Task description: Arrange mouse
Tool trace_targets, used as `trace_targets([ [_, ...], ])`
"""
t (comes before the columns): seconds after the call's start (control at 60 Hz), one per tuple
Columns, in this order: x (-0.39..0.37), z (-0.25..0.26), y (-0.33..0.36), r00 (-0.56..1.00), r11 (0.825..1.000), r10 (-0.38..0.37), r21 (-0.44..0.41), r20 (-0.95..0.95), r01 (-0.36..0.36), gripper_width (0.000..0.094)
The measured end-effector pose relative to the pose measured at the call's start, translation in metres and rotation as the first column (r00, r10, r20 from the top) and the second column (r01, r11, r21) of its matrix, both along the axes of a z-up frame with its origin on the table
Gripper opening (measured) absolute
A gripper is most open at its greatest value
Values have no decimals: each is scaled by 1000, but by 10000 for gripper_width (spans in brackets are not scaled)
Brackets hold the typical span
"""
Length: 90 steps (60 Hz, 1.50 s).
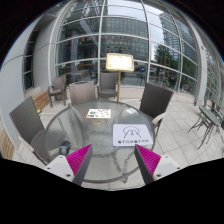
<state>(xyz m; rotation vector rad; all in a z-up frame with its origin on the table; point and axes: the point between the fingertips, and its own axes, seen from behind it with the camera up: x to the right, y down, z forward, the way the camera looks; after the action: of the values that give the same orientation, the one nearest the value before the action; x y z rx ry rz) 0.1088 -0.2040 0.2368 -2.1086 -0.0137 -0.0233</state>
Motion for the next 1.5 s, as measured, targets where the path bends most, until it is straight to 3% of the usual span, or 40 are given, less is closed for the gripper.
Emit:
trace_targets([
  [0.133, -1, -26, -11, 1000, 999, -1, -46, -1, 1, 855],
  [0.267, -33, -100, -20, 999, 990, 33, -140, -6, -33, 852],
  [0.467, -134, -186, -18, 991, 950, 124, -284, -51, -133, 858],
  [0.583, -198, -211, 14, 982, 934, 170, -305, -83, -187, 857],
  [0.767, -264, -221, 87, 980, 934, 174, -299, -95, -195, 857],
  [1.0, -289, -238, 155, 984, 935, 153, -311, -85, -173, 842],
  [1.1, -287, -256, 157, 988, 921, 142, -357, -68, -157, 734],
  [1.183, -281, -256, 161, 992, 930, 118, -345, -52, -129, 608],
  [1.233, -276, -256, 162, 995, 933, 80, -348, -55, -94, 460],
  [1.35, -272, -257, 162, 996, 927, 66, -367, -58, -82, 330],
  [1.5, -271, -251, 161, 992, 906, 120, -404, -44, -127, 295],
])
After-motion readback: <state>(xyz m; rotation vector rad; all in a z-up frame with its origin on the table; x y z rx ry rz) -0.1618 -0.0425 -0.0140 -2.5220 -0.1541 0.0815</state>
